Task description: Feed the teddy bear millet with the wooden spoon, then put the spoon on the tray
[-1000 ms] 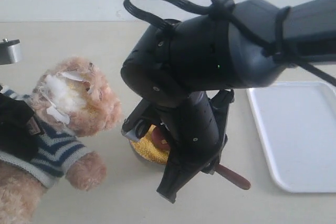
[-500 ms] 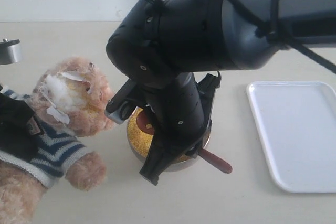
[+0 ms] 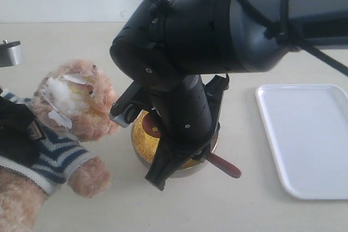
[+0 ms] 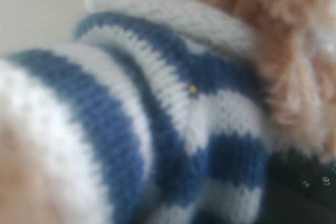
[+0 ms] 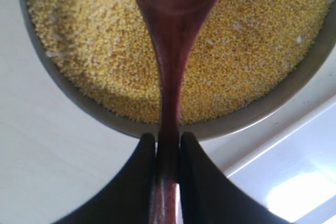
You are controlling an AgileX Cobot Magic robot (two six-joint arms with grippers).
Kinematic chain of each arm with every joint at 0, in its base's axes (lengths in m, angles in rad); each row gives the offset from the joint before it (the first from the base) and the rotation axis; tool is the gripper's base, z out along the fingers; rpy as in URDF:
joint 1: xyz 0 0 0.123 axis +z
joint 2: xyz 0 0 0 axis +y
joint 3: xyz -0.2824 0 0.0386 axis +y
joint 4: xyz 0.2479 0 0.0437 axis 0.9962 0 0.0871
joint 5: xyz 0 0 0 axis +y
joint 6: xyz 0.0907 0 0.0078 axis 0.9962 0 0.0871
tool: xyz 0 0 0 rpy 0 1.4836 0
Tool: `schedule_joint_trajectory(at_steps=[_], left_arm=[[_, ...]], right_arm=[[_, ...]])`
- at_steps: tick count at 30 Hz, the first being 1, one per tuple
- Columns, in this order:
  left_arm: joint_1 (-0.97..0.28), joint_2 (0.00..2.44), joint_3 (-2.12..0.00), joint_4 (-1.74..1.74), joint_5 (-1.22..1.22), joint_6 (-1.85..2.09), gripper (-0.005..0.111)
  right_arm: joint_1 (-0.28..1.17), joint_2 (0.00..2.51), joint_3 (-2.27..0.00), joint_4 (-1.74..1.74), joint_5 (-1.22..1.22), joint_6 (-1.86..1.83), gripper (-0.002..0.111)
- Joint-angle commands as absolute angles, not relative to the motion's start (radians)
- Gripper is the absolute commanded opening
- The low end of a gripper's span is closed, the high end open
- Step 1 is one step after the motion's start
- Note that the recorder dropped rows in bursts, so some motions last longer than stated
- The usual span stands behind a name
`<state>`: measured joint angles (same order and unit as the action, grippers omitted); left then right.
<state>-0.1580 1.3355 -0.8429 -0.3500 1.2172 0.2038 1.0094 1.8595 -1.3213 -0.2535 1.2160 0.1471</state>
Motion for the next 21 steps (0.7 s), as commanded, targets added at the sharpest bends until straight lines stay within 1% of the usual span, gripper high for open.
schedule_joint_trajectory(at_steps=[1,21], left_arm=[[-0.162,1.327,-0.850,-0.355,1.221,0.198,0.004],[-0.162,1.327,-0.850,-0.355,1.221,0.198,0.004]], right_arm=[[1.012,1.859,-1.327,-0.260,1.221,0.158,0.000],[1.012,1.859,-1.327,-0.225,1.221,0.170,0.000]])
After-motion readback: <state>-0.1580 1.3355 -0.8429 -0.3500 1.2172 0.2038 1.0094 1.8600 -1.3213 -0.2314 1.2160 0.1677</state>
